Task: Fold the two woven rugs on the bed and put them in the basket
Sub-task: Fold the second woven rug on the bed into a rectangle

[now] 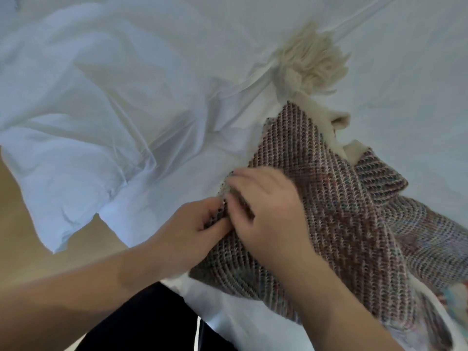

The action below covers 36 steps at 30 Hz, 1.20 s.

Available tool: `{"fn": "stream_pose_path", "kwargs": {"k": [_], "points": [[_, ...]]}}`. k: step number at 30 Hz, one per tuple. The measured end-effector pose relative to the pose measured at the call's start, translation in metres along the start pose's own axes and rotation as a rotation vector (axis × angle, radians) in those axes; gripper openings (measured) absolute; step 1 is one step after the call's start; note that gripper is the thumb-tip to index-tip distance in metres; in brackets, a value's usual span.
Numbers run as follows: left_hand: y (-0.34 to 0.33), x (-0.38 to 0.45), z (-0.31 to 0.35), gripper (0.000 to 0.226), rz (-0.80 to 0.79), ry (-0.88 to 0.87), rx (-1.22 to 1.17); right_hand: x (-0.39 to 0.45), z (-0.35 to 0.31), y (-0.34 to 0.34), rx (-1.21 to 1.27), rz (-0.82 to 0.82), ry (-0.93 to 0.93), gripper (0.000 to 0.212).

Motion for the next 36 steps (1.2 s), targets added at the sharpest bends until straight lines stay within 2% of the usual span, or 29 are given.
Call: {"fn": "stream_pose_path", "kwargs": {"k": [3,5,6,8,9,11,12,14,16,18,20,23,25,27,28,30,32,36], "points": [[-0.005,-0.001,-0.014,0.015,-0.079,0.089,-0.042,-0.028,0.012,-0.044,0.043,-0.261,-0.130,0.043],[-0.007,-0.013,-0.020,0.010,-0.140,0.096,-0.122,-0.028,0.017,-0.053,-0.049,-0.324,-0.131,0.046],[-0.007,-0.021,-0.024,0.015,-0.167,0.059,-0.073,-0.026,0.020,-0.056,-0.093,-0.352,-0.126,0.044],[-0.008,-0.038,-0.034,0.046,-0.242,-0.108,0.295,-0.020,0.028,-0.062,-0.158,-0.399,-0.124,0.036],[-0.011,-0.045,-0.040,0.052,-0.268,-0.220,0.513,-0.018,0.031,-0.066,-0.179,-0.424,-0.125,0.031],[-0.020,-0.057,-0.052,0.040,-0.270,-0.387,0.863,-0.015,0.034,-0.073,-0.206,-0.446,-0.131,0.025],[-0.021,-0.060,-0.051,0.026,-0.239,-0.437,0.925,-0.014,0.035,-0.073,-0.205,-0.435,-0.137,0.023],[-0.018,-0.070,-0.035,0.007,-0.128,-0.558,0.864,-0.012,0.034,-0.070,-0.159,-0.381,-0.156,0.020],[-0.016,-0.082,-0.013,0.009,-0.052,-0.650,0.740,-0.011,0.033,-0.065,-0.086,-0.324,-0.179,0.015],[-0.018,-0.090,0.001,0.012,-0.048,-0.663,0.670,-0.010,0.031,-0.062,-0.023,-0.285,-0.186,0.011],[-0.030,-0.093,-0.003,0.013,-0.135,-0.610,0.673,-0.009,0.030,-0.059,0.033,-0.244,-0.183,0.007],[-0.039,-0.092,-0.027,0.029,-0.222,-0.465,0.640,-0.006,0.031,-0.052,0.129,-0.187,-0.226,0.005],[-0.041,-0.097,-0.029,0.028,-0.177,-0.470,0.649,-0.007,0.028,-0.051,0.164,-0.173,-0.238,0.004],[-0.042,-0.103,-0.022,0.023,-0.119,-0.488,0.554,-0.012,0.023,-0.053,0.137,-0.189,-0.222,0.011],[-0.042,-0.103,-0.020,0.025,-0.101,-0.432,0.436,-0.018,0.021,-0.054,0.112,-0.211,-0.220,0.020],[-0.038,-0.100,-0.029,0.026,-0.055,-0.192,0.152,-0.039,0.017,-0.051,0.087,-0.236,-0.249,0.036],[-0.038,-0.100,-0.053,0.028,0.009,0.059,0.003,-0.065,0.009,-0.039,0.122,-0.165,-0.253,0.035],[-0.045,-0.113,-0.094,0.023,-0.048,0.288,0.153,-0.131,-0.008,-0.007,0.187,0.126,-0.242,0.027]]}}
Point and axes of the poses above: each hand's wrist, its own x-axis towards the middle knuckle, its own y-axis out of the back of the hand, z = x × y, the point moved 9 cm from there along x, towards the middle knuckle, and after that the axes turned 2 degrees about -z, right-handed, at the moved point
